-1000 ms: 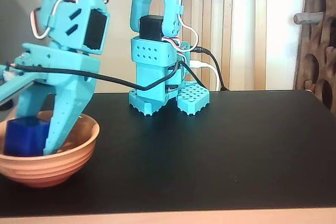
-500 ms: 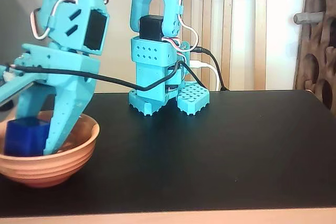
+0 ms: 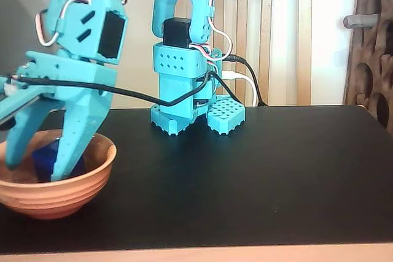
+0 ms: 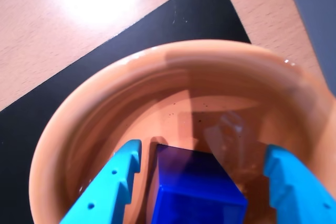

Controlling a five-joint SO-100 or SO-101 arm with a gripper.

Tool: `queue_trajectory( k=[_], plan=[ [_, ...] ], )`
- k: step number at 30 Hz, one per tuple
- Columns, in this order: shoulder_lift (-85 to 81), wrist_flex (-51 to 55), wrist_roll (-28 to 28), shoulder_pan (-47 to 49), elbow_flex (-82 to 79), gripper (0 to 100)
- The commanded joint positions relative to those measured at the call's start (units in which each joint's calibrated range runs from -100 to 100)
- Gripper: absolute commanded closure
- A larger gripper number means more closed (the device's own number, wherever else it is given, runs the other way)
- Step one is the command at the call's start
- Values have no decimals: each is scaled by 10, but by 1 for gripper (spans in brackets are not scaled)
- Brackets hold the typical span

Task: Place the blue cube in the orange bowl.

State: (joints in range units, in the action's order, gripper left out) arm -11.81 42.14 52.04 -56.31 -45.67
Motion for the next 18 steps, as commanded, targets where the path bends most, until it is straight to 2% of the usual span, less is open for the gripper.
queue_trajectory(
  k=[1,5,18],
  plan=[
    [-10,-9,2,2,3,68],
    [-10,-9,2,2,3,66],
    [-12,-9,2,-3,11,66]
  ],
)
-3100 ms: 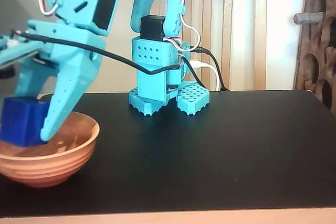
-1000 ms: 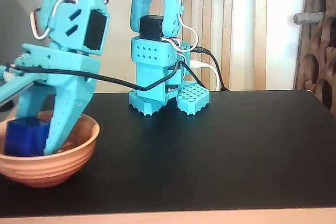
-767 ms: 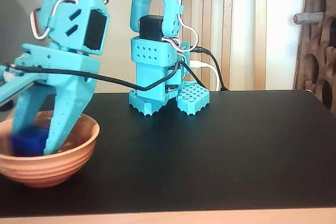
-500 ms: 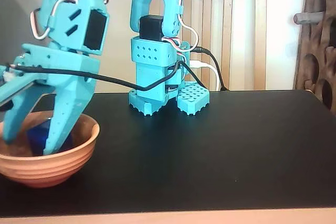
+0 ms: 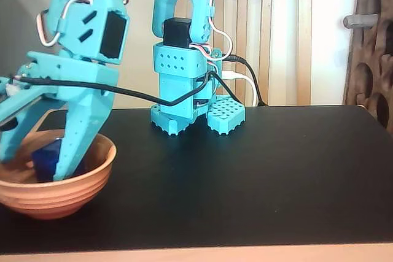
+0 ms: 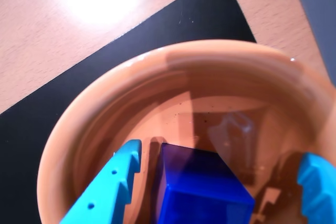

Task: Place the blue cube in the orange bowl.

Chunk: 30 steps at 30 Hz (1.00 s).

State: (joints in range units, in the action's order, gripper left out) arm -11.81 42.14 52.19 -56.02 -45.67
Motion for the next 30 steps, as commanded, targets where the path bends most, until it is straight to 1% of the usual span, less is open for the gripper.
queue_trajectory(
  k=[1,15,25,30],
  plan=[
    [-12,-9,0,-5,12,66],
    [-108,-9,0,1,3,66],
    [-198,-9,1,26,-8,66],
    [-260,-9,20,54,-56,66]
  ],
)
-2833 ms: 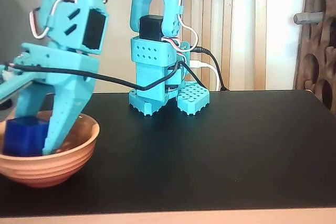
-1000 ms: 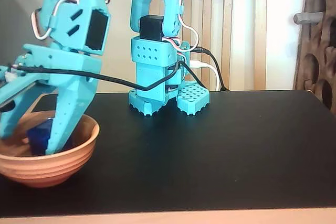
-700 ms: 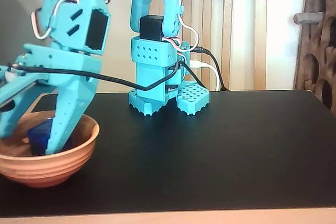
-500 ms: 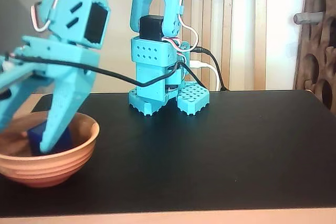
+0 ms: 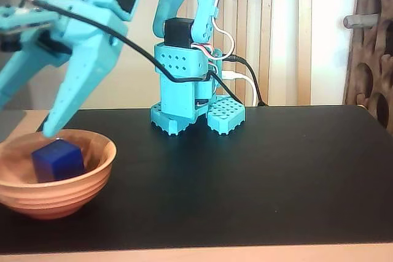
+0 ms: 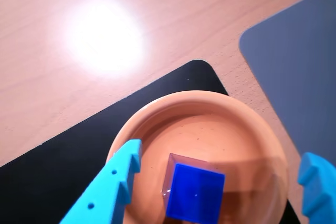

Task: Place the blue cube in the orange bowl.

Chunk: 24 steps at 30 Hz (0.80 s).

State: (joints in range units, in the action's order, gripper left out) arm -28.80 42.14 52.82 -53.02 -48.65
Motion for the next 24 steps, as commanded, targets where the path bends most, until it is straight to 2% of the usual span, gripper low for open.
queue_trajectory(
  k=[1,14,24],
  plan=[
    [-102,-9,15,30,-35,66],
    [-306,0,16,109,-200,66],
    [-332,44,16,197,-202,66]
  ],
)
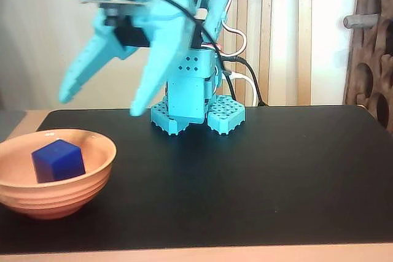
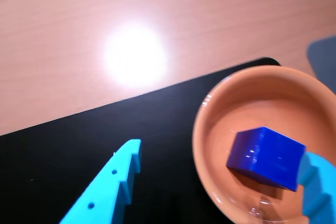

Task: Place the blue cube in the orange bowl.

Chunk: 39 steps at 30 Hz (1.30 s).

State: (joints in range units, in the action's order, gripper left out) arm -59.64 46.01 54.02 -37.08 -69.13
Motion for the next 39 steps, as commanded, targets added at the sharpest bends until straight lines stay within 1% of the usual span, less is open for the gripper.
queue_trajectory(
  k=[1,10,14,22,27,30,39],
  plan=[
    [-24,7,4,47,3,66],
    [-26,56,4,132,3,66],
    [-40,72,4,151,-6,66],
    [-87,72,3,189,-60,66],
    [-106,72,2,202,-81,67],
    [-125,72,2,207,-106,70],
    [-143,72,3,197,-125,69]
  ],
)
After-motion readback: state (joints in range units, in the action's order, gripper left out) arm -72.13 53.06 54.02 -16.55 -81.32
